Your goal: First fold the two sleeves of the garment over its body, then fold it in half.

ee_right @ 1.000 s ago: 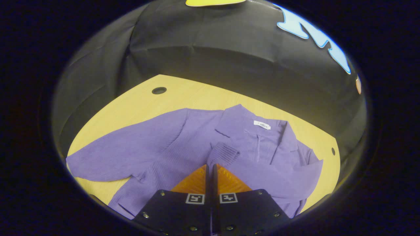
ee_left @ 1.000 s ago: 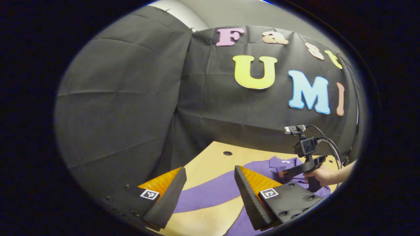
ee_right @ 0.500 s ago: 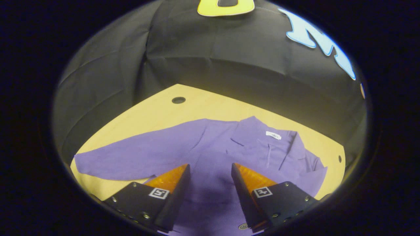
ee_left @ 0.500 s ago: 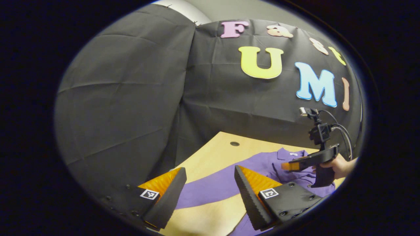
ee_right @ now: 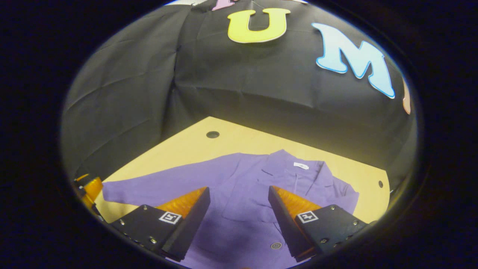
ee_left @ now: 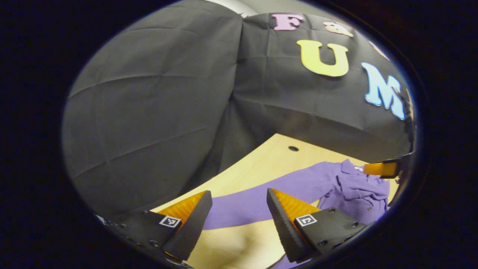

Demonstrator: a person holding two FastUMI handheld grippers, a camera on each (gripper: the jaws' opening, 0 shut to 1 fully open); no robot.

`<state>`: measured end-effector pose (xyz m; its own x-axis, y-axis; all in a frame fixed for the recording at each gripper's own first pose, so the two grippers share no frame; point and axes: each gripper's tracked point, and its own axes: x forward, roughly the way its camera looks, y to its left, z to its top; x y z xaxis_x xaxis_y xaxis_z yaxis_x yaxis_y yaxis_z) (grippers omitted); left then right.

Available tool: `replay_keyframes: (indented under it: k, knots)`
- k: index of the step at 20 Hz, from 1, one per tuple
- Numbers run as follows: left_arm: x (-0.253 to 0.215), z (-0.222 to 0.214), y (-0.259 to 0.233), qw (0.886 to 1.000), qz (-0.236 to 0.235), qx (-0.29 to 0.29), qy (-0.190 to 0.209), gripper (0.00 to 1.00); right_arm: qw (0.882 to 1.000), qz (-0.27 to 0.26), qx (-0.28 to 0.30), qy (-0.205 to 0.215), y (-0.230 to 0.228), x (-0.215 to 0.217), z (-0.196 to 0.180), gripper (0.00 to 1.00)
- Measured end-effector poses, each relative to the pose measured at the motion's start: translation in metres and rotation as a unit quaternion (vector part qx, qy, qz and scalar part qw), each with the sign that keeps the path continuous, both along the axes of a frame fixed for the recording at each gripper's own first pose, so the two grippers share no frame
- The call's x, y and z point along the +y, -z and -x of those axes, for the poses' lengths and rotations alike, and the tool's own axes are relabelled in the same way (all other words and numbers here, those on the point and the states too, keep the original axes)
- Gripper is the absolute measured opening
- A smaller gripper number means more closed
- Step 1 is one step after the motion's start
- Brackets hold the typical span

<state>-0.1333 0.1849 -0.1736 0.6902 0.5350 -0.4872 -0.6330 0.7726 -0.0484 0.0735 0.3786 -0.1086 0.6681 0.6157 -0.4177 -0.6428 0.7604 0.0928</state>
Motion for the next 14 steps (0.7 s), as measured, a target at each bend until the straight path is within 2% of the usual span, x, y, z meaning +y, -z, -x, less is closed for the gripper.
replay_keyframes:
  k: [2,3,5,11,14]
  knots:
    - [0.006,0.011,0.01,0.999,0.014,0.018,-0.033,0.94,1.0,-0.007,-0.008,0.0,-0.013,-0.015,0.015,0.97]
    - [0.008,0.014,0.013,0.999,0.018,0.025,-0.045,0.96,1.0,-0.009,-0.015,0.003,-0.018,-0.025,0.019,0.97]
    - [0.01,0.017,0.017,0.997,0.019,0.04,-0.061,0.94,1.0,-0.012,-0.026,0.011,-0.028,-0.045,0.028,0.96]
    - [0.009,0.02,0.017,0.992,0.039,0.073,-0.094,0.96,0.997,-0.019,-0.045,0.054,-0.044,-0.101,0.037,0.96]
    - [0.01,0.019,0.02,0.992,0.046,0.078,-0.091,0.94,0.996,-0.032,-0.033,0.075,-0.045,-0.123,0.04,0.96]
